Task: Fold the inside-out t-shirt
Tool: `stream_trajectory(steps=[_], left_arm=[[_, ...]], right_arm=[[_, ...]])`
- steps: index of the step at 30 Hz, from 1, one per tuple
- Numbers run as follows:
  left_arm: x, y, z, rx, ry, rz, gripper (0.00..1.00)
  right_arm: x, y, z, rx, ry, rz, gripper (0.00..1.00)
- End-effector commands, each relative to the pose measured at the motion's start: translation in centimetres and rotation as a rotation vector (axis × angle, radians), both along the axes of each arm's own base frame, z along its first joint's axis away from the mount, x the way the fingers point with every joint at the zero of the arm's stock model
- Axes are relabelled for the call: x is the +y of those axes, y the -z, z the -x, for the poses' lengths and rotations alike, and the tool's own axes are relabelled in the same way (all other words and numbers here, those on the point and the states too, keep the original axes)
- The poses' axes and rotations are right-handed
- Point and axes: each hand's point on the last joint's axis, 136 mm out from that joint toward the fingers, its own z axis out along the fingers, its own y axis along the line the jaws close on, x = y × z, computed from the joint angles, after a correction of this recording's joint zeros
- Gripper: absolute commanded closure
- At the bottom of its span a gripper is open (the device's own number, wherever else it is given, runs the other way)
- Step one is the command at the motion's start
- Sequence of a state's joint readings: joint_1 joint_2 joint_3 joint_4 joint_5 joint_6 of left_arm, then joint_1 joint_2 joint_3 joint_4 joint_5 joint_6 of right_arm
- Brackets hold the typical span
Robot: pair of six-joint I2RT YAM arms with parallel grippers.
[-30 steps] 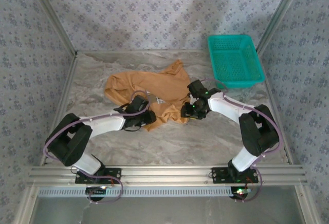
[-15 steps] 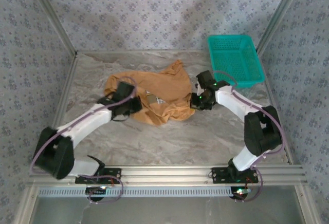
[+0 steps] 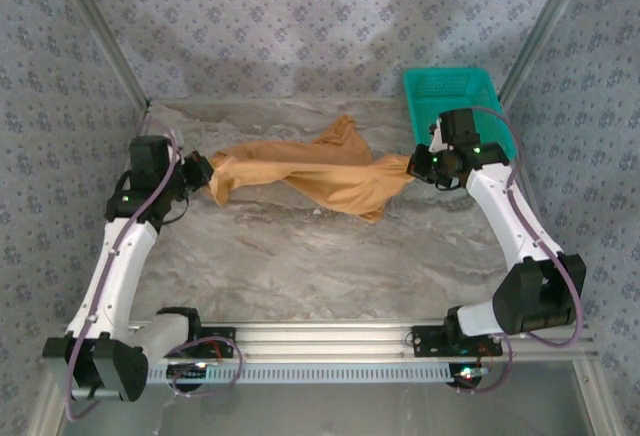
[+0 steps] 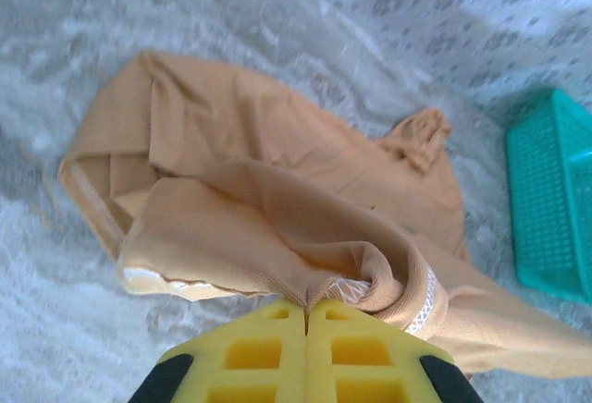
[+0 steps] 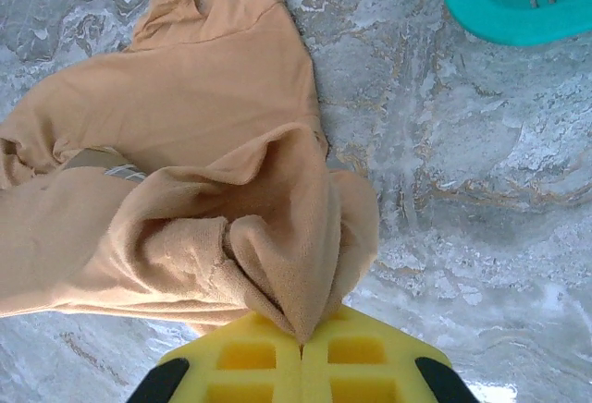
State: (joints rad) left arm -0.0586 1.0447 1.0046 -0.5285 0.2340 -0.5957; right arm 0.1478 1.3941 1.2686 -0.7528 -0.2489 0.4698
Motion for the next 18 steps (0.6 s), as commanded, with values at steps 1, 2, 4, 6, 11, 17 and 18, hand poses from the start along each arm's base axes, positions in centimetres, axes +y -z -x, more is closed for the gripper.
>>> stream_trajectory(steps=[1,2,4,6,11,17,18], left_arm=[[-0.4,0.7,1.0,0.014,0.017,0.043,1.00],[-0.5,0.9,1.1,0.015,0.018,0.054,1.00],[-0.9,1.4,1.2,0.027,0.023,0.085,1.00],[-1.8,2.6,1.4,0.049,0.043,0.139,1.00],[-2.6,9.6,3.4,0.209,0.055,0.055,1.00],[2.0,11.6,5.6,0.326,-0.029,-0.280,0.66],[1.7,11.5,5.9,0.334,0.003,-0.307,0.60]], right_arm=[[0.0,-0.2,0.5,0.007,-0.017,-0.015,1.00],[0.1,-0.3,0.3,0.000,-0.018,-0.019,1.00],[0.8,-0.4,0.2,-0.003,-0.041,-0.046,1.00],[1.5,-0.4,0.2,-0.005,-0.058,-0.061,1.00],[1.5,2.3,0.9,0.059,-0.072,0.011,1.00],[1.2,5.9,1.4,0.152,-0.107,0.057,1.00],[1.3,6.2,1.4,0.159,-0.113,0.059,1.00]])
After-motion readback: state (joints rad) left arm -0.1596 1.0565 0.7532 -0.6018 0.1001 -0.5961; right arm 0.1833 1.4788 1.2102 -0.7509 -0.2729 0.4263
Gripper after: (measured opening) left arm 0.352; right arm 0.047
